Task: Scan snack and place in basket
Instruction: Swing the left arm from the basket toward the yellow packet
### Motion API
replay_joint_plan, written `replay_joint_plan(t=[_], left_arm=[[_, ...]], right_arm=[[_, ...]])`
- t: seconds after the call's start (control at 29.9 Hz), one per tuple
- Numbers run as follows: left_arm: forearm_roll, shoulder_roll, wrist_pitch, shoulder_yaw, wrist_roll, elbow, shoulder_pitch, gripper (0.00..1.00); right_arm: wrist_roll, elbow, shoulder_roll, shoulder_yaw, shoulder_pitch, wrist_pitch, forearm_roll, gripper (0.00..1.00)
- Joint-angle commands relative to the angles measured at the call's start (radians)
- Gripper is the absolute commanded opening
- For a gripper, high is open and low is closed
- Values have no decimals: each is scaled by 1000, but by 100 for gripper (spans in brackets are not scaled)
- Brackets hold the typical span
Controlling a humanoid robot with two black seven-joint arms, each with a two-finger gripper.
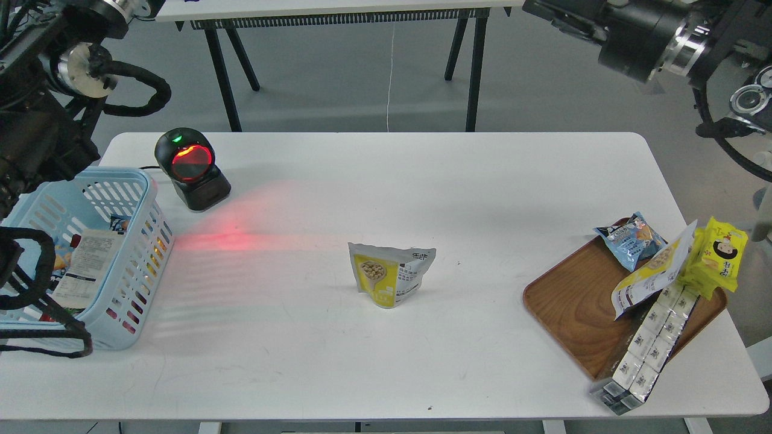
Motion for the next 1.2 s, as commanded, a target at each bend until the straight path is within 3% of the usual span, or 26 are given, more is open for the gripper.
replay_joint_plan(t=[0.0,0.13,0.37,0.54,0.74,0.9,1.17], left_arm=[[133,27,0,9,1,-28,-29,100],[277,83,0,9,3,-157,-47,100],[559,156,0,11,8,-537,-40,100],[823,192,0,12,7,-762,-27,100],[1177,224,0,20,3,-1008,63,99],[1511,212,0,20,-9,-1117,146,99],[1823,155,0,125,-31,-1120,180,92]], right_arm=[[0,-73,8,1,-29,3,226,98],[0,-169,34,4,-63,17,433,99],[0,-237,44,33,-109,41,738,99],[0,-376,96,76,-147,90,991,99],[0,-493,170,214,-270,225,1212,99],[0,-495,215,366,-420,303,1230,99],[0,-482,233,409,-465,350,1228,99]])
